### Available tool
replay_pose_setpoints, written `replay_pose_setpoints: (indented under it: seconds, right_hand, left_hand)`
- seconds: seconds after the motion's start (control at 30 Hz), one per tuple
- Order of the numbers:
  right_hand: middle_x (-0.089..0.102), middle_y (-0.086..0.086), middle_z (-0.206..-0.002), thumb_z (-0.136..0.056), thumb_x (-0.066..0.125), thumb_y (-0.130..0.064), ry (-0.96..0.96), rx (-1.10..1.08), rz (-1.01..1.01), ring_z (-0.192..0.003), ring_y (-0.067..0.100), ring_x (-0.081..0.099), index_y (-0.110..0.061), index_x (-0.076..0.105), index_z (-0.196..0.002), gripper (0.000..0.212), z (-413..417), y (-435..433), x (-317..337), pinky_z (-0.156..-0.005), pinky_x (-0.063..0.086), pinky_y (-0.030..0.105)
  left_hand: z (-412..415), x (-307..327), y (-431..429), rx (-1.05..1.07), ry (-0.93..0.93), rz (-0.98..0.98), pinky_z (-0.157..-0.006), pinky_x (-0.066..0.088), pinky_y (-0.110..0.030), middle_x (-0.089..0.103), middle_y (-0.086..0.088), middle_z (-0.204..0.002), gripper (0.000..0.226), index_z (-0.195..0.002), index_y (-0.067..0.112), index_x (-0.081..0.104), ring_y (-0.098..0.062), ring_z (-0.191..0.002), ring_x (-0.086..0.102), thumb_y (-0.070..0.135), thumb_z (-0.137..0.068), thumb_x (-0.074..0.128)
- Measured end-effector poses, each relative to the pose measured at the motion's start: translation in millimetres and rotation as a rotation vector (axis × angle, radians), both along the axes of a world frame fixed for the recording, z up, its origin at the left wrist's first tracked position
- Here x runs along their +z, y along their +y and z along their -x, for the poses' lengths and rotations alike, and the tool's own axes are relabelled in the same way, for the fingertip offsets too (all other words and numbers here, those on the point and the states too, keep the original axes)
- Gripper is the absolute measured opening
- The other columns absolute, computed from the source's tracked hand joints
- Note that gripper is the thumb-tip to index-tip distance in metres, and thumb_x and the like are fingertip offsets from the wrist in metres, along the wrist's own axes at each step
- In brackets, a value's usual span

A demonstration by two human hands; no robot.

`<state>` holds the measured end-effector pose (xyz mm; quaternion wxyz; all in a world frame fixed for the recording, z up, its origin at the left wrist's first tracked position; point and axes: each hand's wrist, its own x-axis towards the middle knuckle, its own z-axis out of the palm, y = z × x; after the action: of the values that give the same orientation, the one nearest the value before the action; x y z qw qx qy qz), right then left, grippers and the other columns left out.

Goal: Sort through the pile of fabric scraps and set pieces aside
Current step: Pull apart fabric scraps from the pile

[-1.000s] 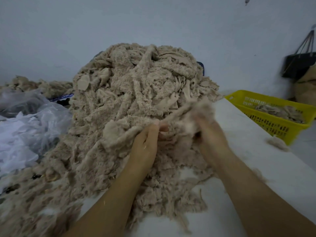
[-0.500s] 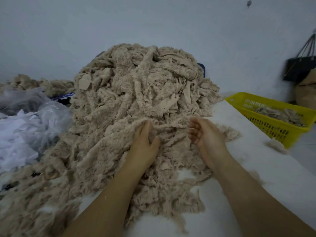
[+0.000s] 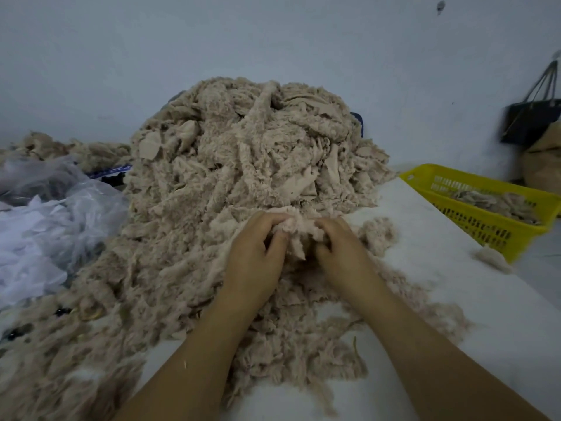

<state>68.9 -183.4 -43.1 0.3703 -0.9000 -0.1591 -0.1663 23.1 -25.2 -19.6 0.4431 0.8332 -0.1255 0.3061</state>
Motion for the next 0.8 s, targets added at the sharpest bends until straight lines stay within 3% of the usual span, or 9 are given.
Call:
replay_pose_setpoints:
  seconds: [0.07,0.13,0.2,0.3,0.37,0.43,0.47,0.6,0.8]
  right_hand:
    - [0.051,0.0,-0.118,-0.097,0.048,-0.014,-0.007,-0.136,-0.065,-0.095,0.013,0.047,-0.012,0.055,-0.129,0.032,-2.1,-7.2,2.8,-0.063,0.031,0.024]
    - [0.054,0.008,-0.133,-0.101,0.044,-0.015,0.036,-0.219,-0.154,-0.103,0.017,0.05,-0.012,0.053,-0.137,0.038,-4.1,-15.0,4.0,-0.072,0.031,0.021]
    - [0.055,0.013,-0.139,-0.104,0.041,-0.016,0.124,-0.27,-0.325,-0.101,0.02,0.056,-0.014,0.043,-0.148,0.044,-4.8,-17.5,5.1,-0.071,0.036,0.021]
    - [0.068,0.01,-0.1,-0.104,0.04,-0.017,0.152,-0.288,-0.544,-0.059,0.009,0.052,-0.013,0.055,-0.137,0.036,-3.4,-16.9,7.0,-0.044,0.036,0.013]
    - [0.063,0.002,-0.08,-0.104,0.04,-0.015,0.142,-0.299,-0.675,-0.061,0.018,0.052,-0.011,0.063,-0.123,0.03,-2.0,-18.3,10.1,-0.043,0.036,0.013]
    - [0.061,-0.001,-0.073,-0.104,0.041,-0.016,0.166,-0.323,-0.76,-0.055,0.011,0.05,-0.011,0.059,-0.131,0.033,-1.6,-19.5,12.0,-0.043,0.036,0.017]
    - [0.058,-0.002,-0.069,-0.104,0.041,-0.016,0.174,-0.328,-0.761,-0.045,0.004,0.043,-0.011,0.057,-0.135,0.035,-1.2,-18.6,12.2,-0.039,0.032,0.016]
    - [0.062,-0.004,-0.071,-0.102,0.045,-0.019,0.196,-0.34,-0.806,-0.044,0.007,0.041,-0.02,0.058,-0.136,0.036,1.1,-12.8,13.5,-0.037,0.034,0.018]
    - [0.055,0.01,-0.067,-0.102,0.045,-0.02,0.203,-0.366,-0.776,-0.04,0.01,0.028,-0.024,0.066,-0.106,0.022,2.4,-13.0,13.3,-0.042,0.027,0.025]
  left_hand:
    - [0.5,-1.9,1.5,0.014,0.035,0.111,-0.075,0.047,-0.022,0.063,0.001,-0.09,0.02,-0.097,0.013,0.067,-0.003,-0.08,0.056,0.018,-0.104,0.049]
    - [2.2,1.3,2.0,0.034,0.177,0.385,-0.074,0.052,-0.038,0.064,-0.006,-0.087,0.029,-0.094,0.014,0.066,-0.013,-0.076,0.055,0.03,-0.105,0.045]
    - [1.5,3.9,1.1,0.1,0.316,0.628,-0.098,0.05,-0.038,0.066,0.005,-0.118,0.033,-0.127,0.022,0.064,-0.009,-0.107,0.057,0.037,-0.104,0.047]
    - [-4.1,7.0,-0.2,0.155,0.418,0.887,-0.109,0.042,-0.038,0.054,-0.004,-0.144,0.049,-0.146,0.008,0.046,-0.017,-0.124,0.054,0.031,-0.104,0.049]
    - [-9.6,5.1,3.0,0.073,0.433,1.044,-0.088,0.054,-0.043,0.071,-0.01,-0.108,0.032,-0.111,0.005,0.07,-0.026,-0.096,0.065,0.026,-0.104,0.046]
    - [-12.4,3.9,5.5,0.015,0.414,1.189,-0.056,0.045,-0.028,0.053,0.001,-0.057,0.05,-0.056,0.015,0.056,-0.016,-0.055,0.048,0.02,-0.104,0.042]
    - [-14.2,3.3,6.3,-0.01,0.402,1.258,-0.048,0.039,-0.024,0.043,0.004,-0.05,0.055,-0.05,0.018,0.047,-0.012,-0.046,0.041,0.017,-0.105,0.039]
    - [-16.5,1.7,8.2,-0.088,0.394,1.523,-0.038,0.034,-0.018,0.037,0.005,-0.048,0.042,-0.065,0.016,0.038,-0.009,-0.038,0.034,0.016,-0.107,0.032]
    - [-22.1,2.0,16.8,-0.183,0.335,1.709,-0.041,0.034,-0.018,0.036,0.006,-0.051,0.036,-0.099,0.004,0.063,-0.007,-0.039,0.031,0.019,-0.108,0.031]
